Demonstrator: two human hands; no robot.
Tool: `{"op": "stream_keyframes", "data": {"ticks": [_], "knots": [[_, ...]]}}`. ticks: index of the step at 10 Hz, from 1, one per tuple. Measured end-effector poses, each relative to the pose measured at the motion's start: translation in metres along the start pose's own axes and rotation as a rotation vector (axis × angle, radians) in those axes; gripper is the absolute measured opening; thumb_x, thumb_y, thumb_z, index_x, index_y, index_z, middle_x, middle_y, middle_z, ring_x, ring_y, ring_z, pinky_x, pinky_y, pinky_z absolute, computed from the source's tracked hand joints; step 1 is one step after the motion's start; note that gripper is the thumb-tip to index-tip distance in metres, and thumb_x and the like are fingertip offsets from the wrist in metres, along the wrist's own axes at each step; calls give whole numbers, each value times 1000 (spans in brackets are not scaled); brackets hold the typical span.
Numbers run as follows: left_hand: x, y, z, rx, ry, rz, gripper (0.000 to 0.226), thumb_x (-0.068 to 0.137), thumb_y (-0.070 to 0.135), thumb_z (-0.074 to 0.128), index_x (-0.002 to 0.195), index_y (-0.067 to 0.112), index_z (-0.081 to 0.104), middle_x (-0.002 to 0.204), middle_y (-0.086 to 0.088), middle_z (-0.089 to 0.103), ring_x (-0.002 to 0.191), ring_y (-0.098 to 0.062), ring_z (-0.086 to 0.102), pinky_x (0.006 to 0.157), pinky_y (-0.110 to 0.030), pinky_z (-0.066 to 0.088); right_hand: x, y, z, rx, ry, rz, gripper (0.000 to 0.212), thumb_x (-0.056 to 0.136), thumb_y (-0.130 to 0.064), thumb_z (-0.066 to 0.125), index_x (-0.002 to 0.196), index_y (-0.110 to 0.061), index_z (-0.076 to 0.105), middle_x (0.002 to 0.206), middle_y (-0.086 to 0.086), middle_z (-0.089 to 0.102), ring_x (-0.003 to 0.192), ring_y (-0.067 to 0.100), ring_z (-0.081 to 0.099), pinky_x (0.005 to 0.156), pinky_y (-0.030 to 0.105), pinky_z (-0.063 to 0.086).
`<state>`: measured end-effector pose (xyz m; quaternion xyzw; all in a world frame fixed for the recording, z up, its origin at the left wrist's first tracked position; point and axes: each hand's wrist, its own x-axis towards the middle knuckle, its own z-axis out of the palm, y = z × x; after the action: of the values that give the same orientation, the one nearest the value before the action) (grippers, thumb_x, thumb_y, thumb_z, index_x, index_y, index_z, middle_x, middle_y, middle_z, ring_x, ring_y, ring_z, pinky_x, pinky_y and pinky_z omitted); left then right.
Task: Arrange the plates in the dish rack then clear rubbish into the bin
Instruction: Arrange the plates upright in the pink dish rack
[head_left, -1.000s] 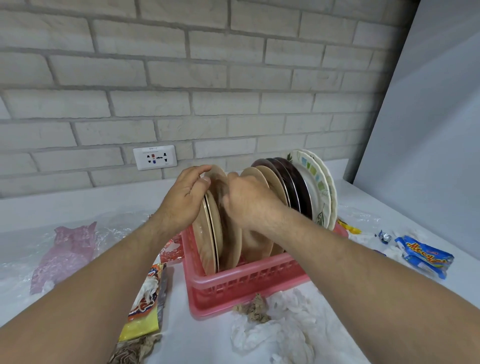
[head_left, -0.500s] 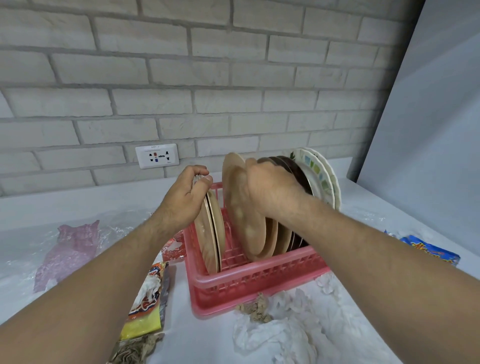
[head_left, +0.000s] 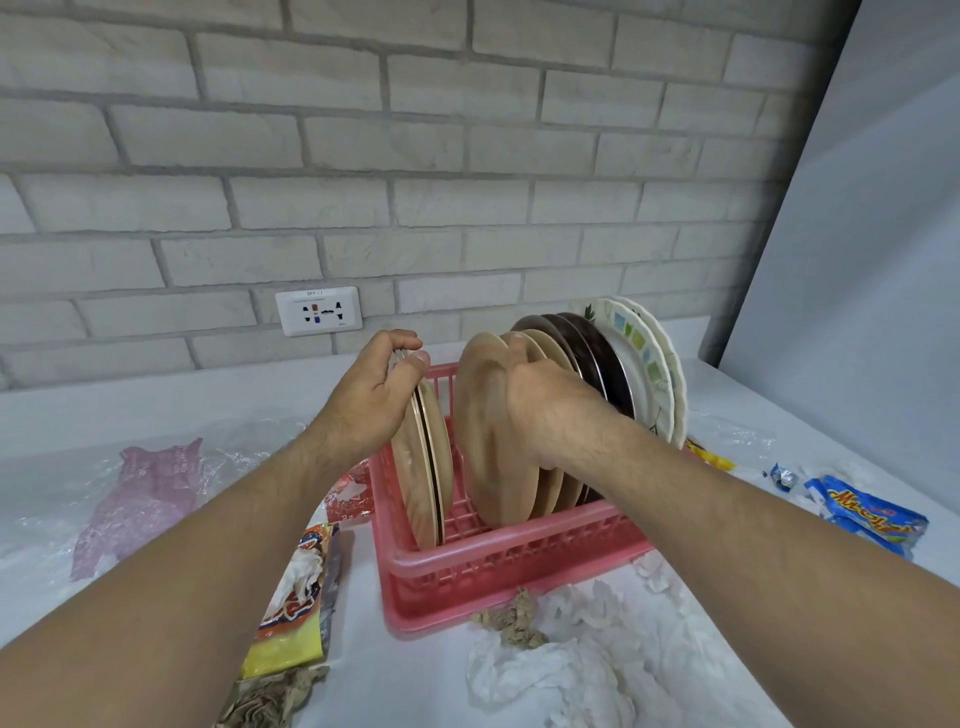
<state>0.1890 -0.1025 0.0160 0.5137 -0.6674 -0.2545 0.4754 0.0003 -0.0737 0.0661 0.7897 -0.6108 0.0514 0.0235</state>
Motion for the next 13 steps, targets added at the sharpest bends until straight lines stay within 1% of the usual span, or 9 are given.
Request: {"op": "stream_keyframes", "data": {"ticks": [1, 2, 3, 4, 5, 7, 8, 10, 13], "knots": [[1, -1, 0, 21, -11, -15, 21, 97, 43, 42, 116, 37, 49, 96, 6, 50, 67, 23, 48, 69, -16, 35, 2, 5, 2, -9, 9, 20, 28, 93, -10, 55, 116, 6, 53, 99, 16, 63, 86, 32, 62, 61, 32, 40], [1, -1, 1, 17, -11, -9, 20, 97, 43, 41, 115, 37, 50, 96, 14, 53, 75, 25, 48, 72, -15, 35, 4, 2, 4, 1, -35, 212, 77, 92, -9, 60, 150, -3, 9, 73, 6, 50, 53, 19, 46, 43, 28, 29], [1, 2, 1, -19, -5, -5, 19, 99, 40, 40, 113, 35, 51, 115, 28, 50, 105, 18, 44, 81, -12, 31, 1, 2, 4, -45, -25, 191, 81, 94, -13, 59, 152, -7, 3, 74, 0, 45, 50, 13, 38, 40, 28, 24], [0, 2, 0, -43, -22, -20, 25, 97, 38, 38, 117, 33, 52, 120, 17, 52, 107, 10, 44, 83, -12, 31, -1, 9, 3, -11, 25, 139, 81, 92, -14, 61, 152, -8, 7, 74, -3, 49, 49, 10, 38, 40, 26, 24], [-1, 4, -3, -68, -41, -44, 34, 88, 40, 39, 119, 35, 52, 108, 9, 54, 98, 6, 48, 79, -16, 34, 1, 10, -5, 76, 110, 72, 66, 91, -21, 59, 146, -15, 24, 106, 2, 61, 56, 12, 44, 43, 26, 28], [1, 4, 1, -62, 12, -28, 35, 96, 34, 45, 130, 29, 44, 131, 15, 46, 121, -5, 41, 96, -26, 29, -1, -6, 1, 253, 222, -119, 34, 96, -46, 44, 105, -22, 65, 108, -2, 59, 104, 17, 52, 89, 34, 46], [-1, 3, 0, -76, 38, -12, 28, 97, 34, 47, 124, 27, 48, 138, 16, 45, 126, -4, 39, 103, -27, 30, -3, -15, 10, 582, 124, -77, 36, 95, -50, 46, 94, -24, 70, 97, 2, 61, 69, 13, 62, 60, 26, 51], [-2, 8, -2, -45, 39, 45, 25, 97, 19, 43, 111, 30, 61, 113, 17, 53, 105, -3, 53, 91, -20, 38, -5, -24, 18, 705, 88, -110, 35, 97, -47, 46, 119, -27, 64, 99, 5, 62, 79, 11, 61, 66, 22, 46], [-4, 8, -7, -33, 2, 34, 14, 97, 28, 46, 100, 38, 56, 93, 37, 61, 90, 16, 54, 69, -4, 38, -6, -33, 10, 454, 93, -98, 28, 98, -28, 40, 97, -12, 63, 88, 8, 65, 91, 24, 58, 84, 38, 49]]}}
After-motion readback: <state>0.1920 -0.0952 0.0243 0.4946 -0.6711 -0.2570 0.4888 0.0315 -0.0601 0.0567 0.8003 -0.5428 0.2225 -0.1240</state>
